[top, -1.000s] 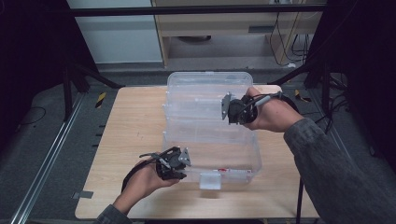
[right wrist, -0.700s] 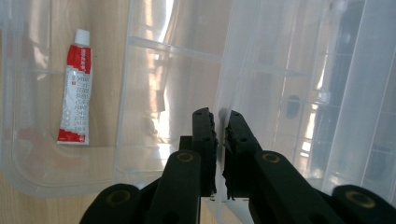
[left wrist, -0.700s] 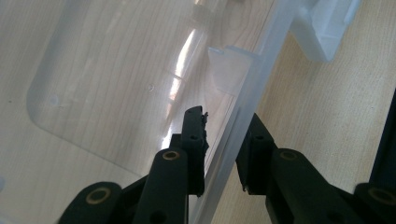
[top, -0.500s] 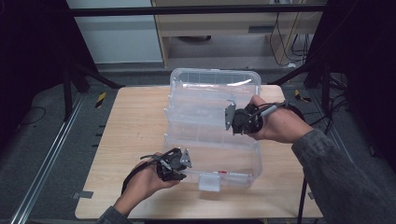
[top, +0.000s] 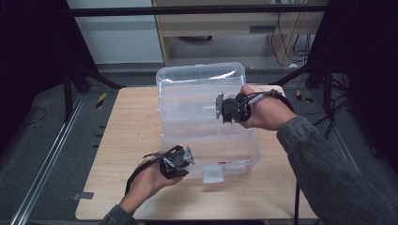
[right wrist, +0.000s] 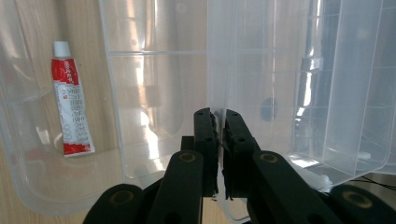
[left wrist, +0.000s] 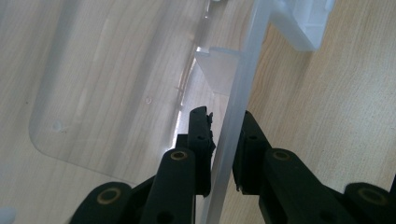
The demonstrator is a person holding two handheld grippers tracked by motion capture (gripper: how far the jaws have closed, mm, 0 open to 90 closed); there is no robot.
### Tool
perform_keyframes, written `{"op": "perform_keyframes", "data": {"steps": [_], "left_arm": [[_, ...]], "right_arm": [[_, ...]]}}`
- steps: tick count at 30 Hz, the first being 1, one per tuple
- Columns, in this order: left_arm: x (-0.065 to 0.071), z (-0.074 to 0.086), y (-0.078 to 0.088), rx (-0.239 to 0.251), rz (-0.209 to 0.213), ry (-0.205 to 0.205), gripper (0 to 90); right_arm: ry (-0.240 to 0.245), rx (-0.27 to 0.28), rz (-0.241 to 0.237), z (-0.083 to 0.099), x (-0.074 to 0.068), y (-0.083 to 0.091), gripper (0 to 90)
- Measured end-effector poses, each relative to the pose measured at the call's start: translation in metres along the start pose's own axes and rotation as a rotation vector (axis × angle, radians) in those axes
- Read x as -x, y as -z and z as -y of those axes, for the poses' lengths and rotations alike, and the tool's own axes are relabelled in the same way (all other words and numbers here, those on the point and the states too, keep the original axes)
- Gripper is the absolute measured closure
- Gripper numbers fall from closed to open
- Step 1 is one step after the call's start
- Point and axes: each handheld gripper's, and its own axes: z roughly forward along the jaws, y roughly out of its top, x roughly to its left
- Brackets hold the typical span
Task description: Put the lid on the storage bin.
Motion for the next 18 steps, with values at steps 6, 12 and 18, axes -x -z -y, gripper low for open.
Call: {"op": "perform_keyframes", "data": {"steps": [6,12,18], "left_arm": [[0.002,0.000,0.000,-0.002,-0.009,0.001,78.5],[0.001,0.000,0.000,-0.005,-0.020,0.003,76.4],[0.001,-0.001,-0.001,-0.012,-0.029,-0.003,75.3]], "right_arm": [[-0.001,0.022,0.022,0.000,-0.011,0.006,86.2],[0.005,0.040,0.036,0.005,-0.025,0.013,86.1],[0.001,0.056,0.042,0.010,-0.036,0.016,86.0]]}}
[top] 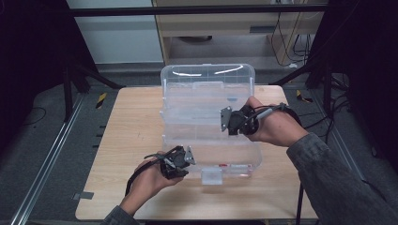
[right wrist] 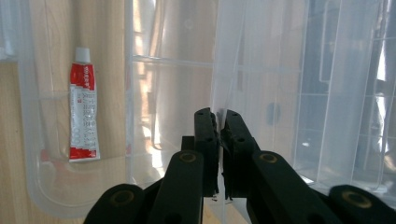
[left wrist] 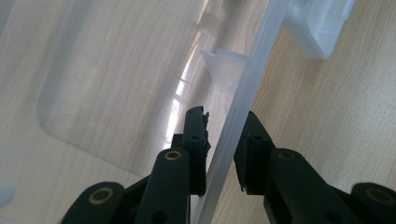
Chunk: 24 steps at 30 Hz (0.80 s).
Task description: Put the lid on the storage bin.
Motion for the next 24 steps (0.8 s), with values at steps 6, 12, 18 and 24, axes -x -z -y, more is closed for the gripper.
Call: {"op": "perform_keyframes", "data": {"steps": [6,12,18,24], "left_arm": [[0.003,0.000,0.000,-0.002,0.004,0.034,75.0],[-0.001,-0.002,0.000,-0.010,-0.006,-0.012,74.7],[-0.001,-0.002,0.000,-0.012,-0.002,-0.020,74.9],[0.002,-0.001,0.000,-0.012,0.008,0.027,75.2]], "right_arm": [[-0.004,0.017,-0.014,0.002,-0.010,0.003,86.0],[-0.013,0.033,-0.053,0.008,-0.020,0.000,85.5],[-0.017,0.026,-0.059,0.010,-0.022,0.000,85.1],[-0.005,0.014,-0.082,0.010,-0.025,0.000,84.9]]}}
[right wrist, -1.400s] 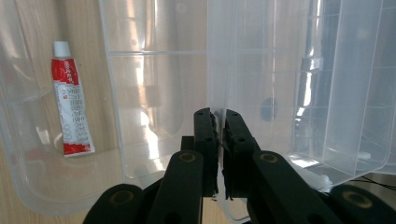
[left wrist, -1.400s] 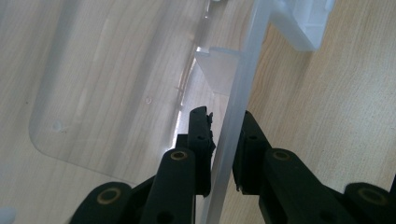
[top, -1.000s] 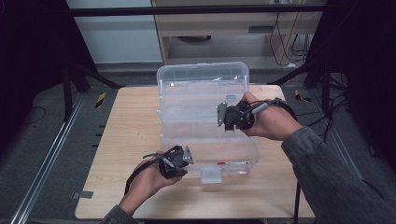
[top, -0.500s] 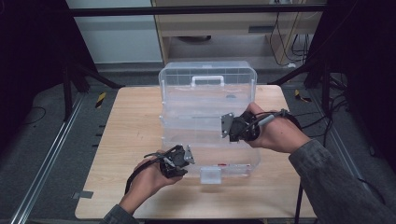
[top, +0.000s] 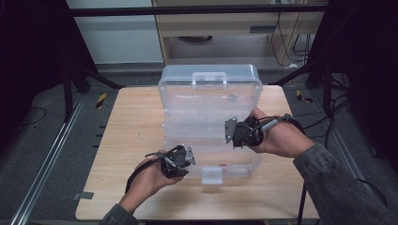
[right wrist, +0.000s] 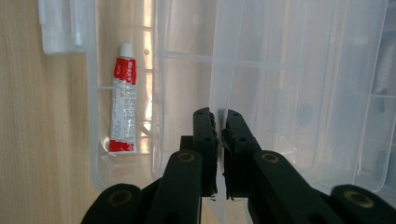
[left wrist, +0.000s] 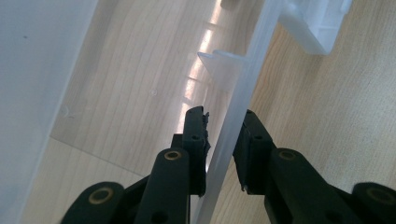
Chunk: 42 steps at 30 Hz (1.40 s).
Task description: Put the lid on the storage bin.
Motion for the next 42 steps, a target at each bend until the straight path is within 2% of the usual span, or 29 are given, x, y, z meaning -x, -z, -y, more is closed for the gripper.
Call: {"op": "perform_keyframes", "data": {"steps": [1,2,6,7,8,13,19,20,21,23,24,26,29,33,36,38,41,42], "left_arm": [[-0.004,-0.001,0.000,-0.001,-0.002,-0.055,75.2],[0.000,0.000,0.000,0.001,0.002,-0.001,75.2],[0.001,0.001,0.000,0.003,0.004,0.017,75.3],[0.001,0.001,0.000,0.003,0.004,0.013,75.3],[-0.004,-0.001,0.000,0.001,0.000,-0.057,75.3],[-0.004,0.000,0.000,0.004,0.005,-0.052,75.2],[-0.003,0.002,0.001,0.015,-0.011,-0.077,74.7],[-0.003,0.003,0.003,0.021,-0.017,-0.078,69.1],[-0.004,0.004,0.006,0.042,-0.017,-0.064,69.1],[-0.005,0.007,0.015,0.087,-0.018,-0.047,59.8],[-0.005,0.009,0.020,0.114,-0.012,-0.034,59.8],[-0.005,0.012,0.030,0.157,0.010,-0.025,53.0],[0.000,0.018,0.041,0.212,0.008,-0.009,47.9],[0.001,0.024,0.060,0.301,0.012,0.037,44.1],[0.000,0.024,0.067,0.328,0.007,0.046,39.8],[-0.001,0.024,0.072,0.348,0.017,0.058,39.4],[-0.004,0.027,0.080,0.412,0.065,0.091,42.6],[-0.005,0.028,0.083,0.423,0.060,0.104,44.6]], "right_arm": [[0.003,0.003,-0.001,0.000,0.000,0.000,84.9],[0.004,0.003,-0.004,0.001,-0.001,0.000,84.9],[-0.001,0.008,-0.004,0.003,-0.003,-0.001,84.5],[-0.002,0.009,-0.008,0.003,-0.004,-0.001,84.7],[-0.002,0.010,-0.015,0.003,-0.005,-0.001,84.7],[-0.008,0.020,-0.021,0.006,-0.006,-0.001,84.1],[-0.008,0.020,-0.027,0.006,-0.004,-0.001,84.0],[-0.006,0.019,-0.028,0.006,-0.003,-0.001,83.8],[-0.006,0.019,-0.028,0.006,-0.003,-0.001,83.8],[-0.006,0.018,-0.029,0.007,-0.003,0.000,83.6],[-0.006,0.018,-0.029,0.007,-0.003,0.000,83.6],[-0.007,0.017,-0.028,0.007,-0.003,0.000,83.5],[-0.004,0.021,-0.022,0.007,-0.003,0.000,82.9],[-0.006,0.025,-0.019,0.008,-0.004,0.000,82.6],[-0.010,0.026,-0.015,0.009,-0.005,0.000,82.5],[-0.009,0.029,-0.013,0.009,-0.005,0.000,82.3],[-0.007,0.030,-0.013,0.010,-0.005,-0.001,82.1],[-0.008,0.030,-0.012,0.010,-0.006,0.000,82.1]]}}
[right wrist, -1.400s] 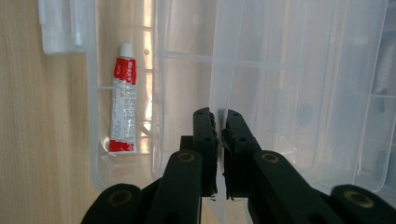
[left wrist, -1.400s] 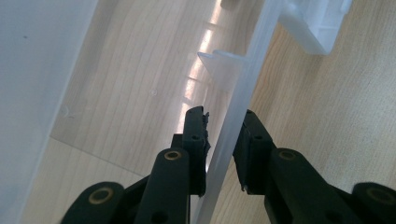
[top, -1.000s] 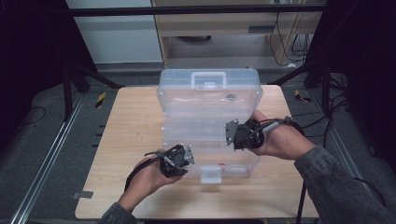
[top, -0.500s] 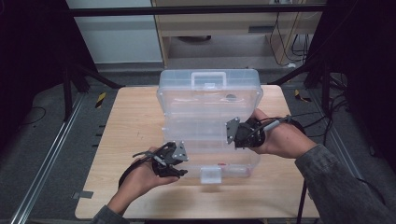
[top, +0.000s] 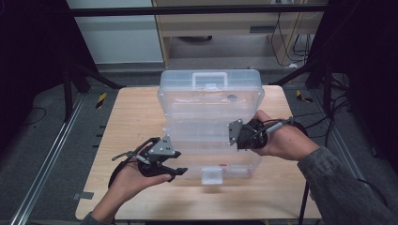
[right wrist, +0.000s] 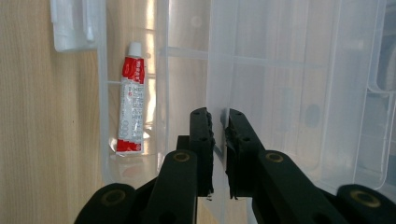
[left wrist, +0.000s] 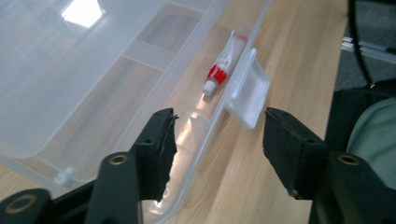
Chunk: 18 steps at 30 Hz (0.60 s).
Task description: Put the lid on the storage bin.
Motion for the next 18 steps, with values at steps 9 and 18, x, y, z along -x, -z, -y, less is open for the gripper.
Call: {"op": "perform_keyframes", "data": {"steps": [9,18], "left_arm": [[-0.022,-0.009,0.034,0.050,-0.133,0.038,69.5],[-0.052,-0.017,0.046,0.102,-0.184,0.129,89.2]], "right_arm": [[0.000,0.003,0.009,0.000,-0.002,0.000,82.0],[-0.006,0.009,0.010,0.002,-0.005,-0.001,82.2]]}}
